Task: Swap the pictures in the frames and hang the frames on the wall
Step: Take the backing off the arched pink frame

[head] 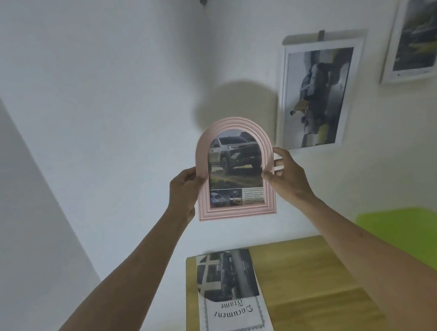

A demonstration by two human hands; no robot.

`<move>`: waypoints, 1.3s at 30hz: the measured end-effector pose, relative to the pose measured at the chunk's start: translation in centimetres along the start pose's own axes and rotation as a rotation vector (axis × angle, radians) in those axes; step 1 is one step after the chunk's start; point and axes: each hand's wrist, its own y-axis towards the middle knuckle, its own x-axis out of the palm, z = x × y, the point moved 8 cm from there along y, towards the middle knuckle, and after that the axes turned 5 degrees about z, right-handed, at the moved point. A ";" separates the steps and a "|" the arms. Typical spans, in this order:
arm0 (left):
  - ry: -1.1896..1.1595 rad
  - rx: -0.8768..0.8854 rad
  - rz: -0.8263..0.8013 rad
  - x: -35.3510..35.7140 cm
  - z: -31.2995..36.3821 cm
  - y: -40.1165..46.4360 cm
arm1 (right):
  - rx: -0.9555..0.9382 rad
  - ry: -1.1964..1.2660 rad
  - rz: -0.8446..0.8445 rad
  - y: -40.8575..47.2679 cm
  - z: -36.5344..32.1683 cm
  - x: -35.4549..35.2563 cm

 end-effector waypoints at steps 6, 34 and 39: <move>0.102 0.025 0.038 0.1 -3.3 -2.9 | 0.031 -0.136 0.020 -3.1 1.8 0.6; 0.819 0.163 -0.163 -0.2 -12.9 -4.7 | 0.483 0.343 -0.294 -7.6 8.0 2.9; 0.386 -0.138 -0.353 -0.7 -13.6 -4.6 | 0.540 0.412 -0.333 -7.7 10.3 2.2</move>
